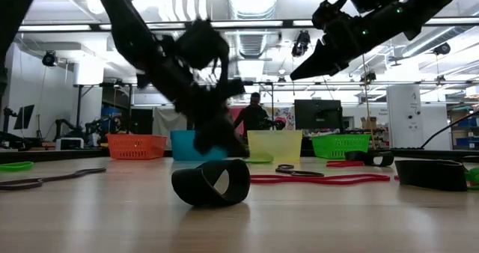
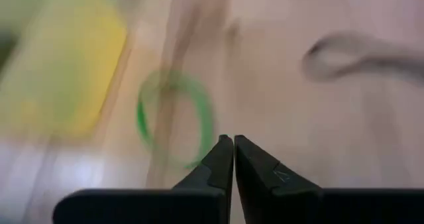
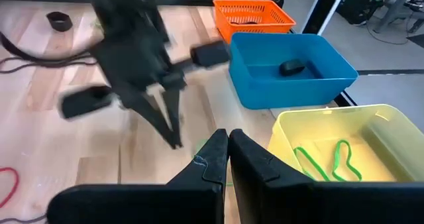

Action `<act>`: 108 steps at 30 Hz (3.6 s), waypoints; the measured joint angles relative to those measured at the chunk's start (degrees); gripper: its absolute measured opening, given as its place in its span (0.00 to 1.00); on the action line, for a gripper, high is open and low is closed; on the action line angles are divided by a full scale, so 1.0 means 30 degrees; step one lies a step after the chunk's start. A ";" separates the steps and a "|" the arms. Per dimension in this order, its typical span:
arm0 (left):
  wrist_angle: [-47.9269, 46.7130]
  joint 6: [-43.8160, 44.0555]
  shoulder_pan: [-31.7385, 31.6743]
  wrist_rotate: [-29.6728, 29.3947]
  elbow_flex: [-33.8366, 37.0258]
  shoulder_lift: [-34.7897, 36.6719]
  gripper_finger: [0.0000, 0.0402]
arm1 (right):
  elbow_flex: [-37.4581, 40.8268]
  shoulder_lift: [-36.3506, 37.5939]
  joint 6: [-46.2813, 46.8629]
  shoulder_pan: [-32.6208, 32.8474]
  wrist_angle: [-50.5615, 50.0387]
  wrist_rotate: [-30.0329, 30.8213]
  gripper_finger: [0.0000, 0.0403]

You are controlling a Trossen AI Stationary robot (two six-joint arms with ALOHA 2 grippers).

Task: Sort rubber bands into baskets
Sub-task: Put the green rubber band into the yellow bin

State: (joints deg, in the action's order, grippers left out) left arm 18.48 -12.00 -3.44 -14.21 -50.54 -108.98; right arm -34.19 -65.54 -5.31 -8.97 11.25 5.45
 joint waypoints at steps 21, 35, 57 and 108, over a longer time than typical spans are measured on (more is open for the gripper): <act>0.2909 -0.0130 0.0101 0.0006 0.3727 0.6133 0.01 | 0.0021 -0.0015 -0.0152 0.1907 0.0509 -0.0320 0.02; 0.0954 0.0011 -0.1071 -0.1103 -0.1578 -0.0869 0.28 | 0.0026 -0.0015 -0.0223 0.1907 0.0344 -0.0316 0.02; -0.1911 0.0943 -0.1674 0.1176 -0.1931 -0.1694 0.24 | 0.0080 -0.0015 0.0085 0.1907 0.0397 -0.0320 0.02; -0.2938 -0.2015 -0.2740 0.3894 -0.1865 -0.0800 0.28 | 0.0198 -0.0015 0.0333 0.1907 0.0393 -0.0488 0.02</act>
State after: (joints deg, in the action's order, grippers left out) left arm 9.66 -18.04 -11.66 -2.53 -56.14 -111.38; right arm -33.60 -65.58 -4.32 -3.25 12.43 3.99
